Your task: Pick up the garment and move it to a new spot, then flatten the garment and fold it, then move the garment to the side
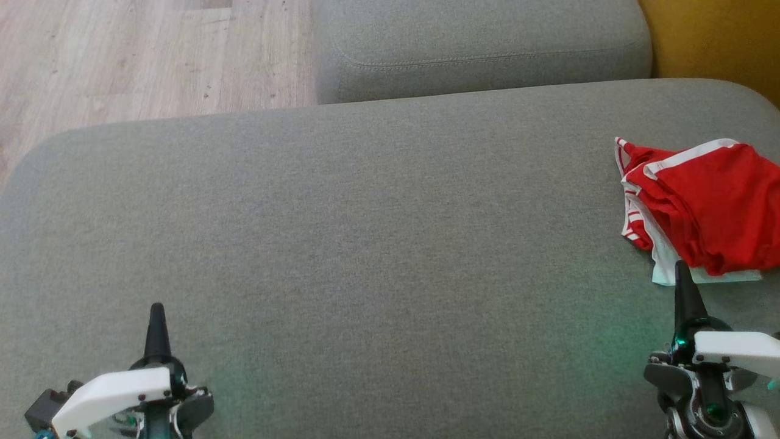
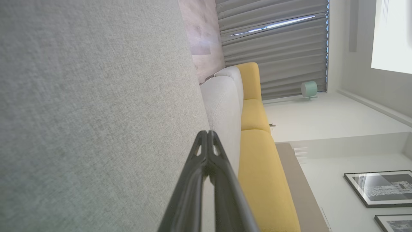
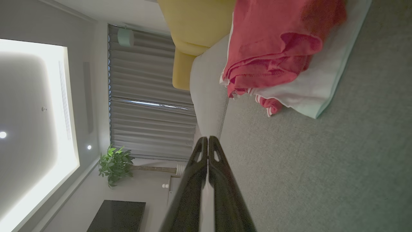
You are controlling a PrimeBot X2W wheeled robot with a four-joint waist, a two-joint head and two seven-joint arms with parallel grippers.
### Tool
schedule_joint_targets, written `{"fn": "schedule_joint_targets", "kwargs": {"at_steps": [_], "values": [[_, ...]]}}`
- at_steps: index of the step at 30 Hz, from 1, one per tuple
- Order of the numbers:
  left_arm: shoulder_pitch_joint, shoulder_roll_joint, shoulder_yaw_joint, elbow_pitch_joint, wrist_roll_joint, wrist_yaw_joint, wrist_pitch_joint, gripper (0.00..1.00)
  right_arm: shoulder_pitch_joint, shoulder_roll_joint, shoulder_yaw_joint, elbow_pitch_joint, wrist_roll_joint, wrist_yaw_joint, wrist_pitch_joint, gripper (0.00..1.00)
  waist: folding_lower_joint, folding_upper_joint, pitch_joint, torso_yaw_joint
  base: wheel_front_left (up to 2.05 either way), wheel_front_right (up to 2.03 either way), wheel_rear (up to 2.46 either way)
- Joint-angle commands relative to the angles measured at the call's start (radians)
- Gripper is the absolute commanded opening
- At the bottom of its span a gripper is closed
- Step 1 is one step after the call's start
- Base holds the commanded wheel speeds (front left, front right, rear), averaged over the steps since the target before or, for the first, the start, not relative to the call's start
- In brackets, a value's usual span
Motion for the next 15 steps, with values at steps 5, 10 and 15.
{"fn": "schedule_joint_targets", "kwargs": {"at_steps": [5, 10, 15], "values": [[-0.062, 0.01, 0.048, -0.024, -0.061, -0.014, 0.02, 0.0, -0.053, -0.005, 0.008, -0.043, 0.072, 0.007, 0.022, 0.0, 0.0, 0.0, -0.002, -0.001, 0.0, 0.0, 0.0], [-0.065, 0.01, 0.058, -0.022, -0.109, -0.02, 0.035, 0.0, -0.054, -0.006, 0.004, -0.045, 0.128, 0.007, 0.036, 0.0, 0.0, 0.0, -0.004, -0.003, 0.0, 0.0, 0.0], [-0.068, 0.01, 0.067, -0.02, -0.157, -0.025, 0.05, 0.0, -0.055, -0.006, 0.0, -0.047, 0.184, 0.008, 0.05, 0.0, 0.0, 0.0, -0.006, -0.004, 0.0, 0.0, 0.0]]}}
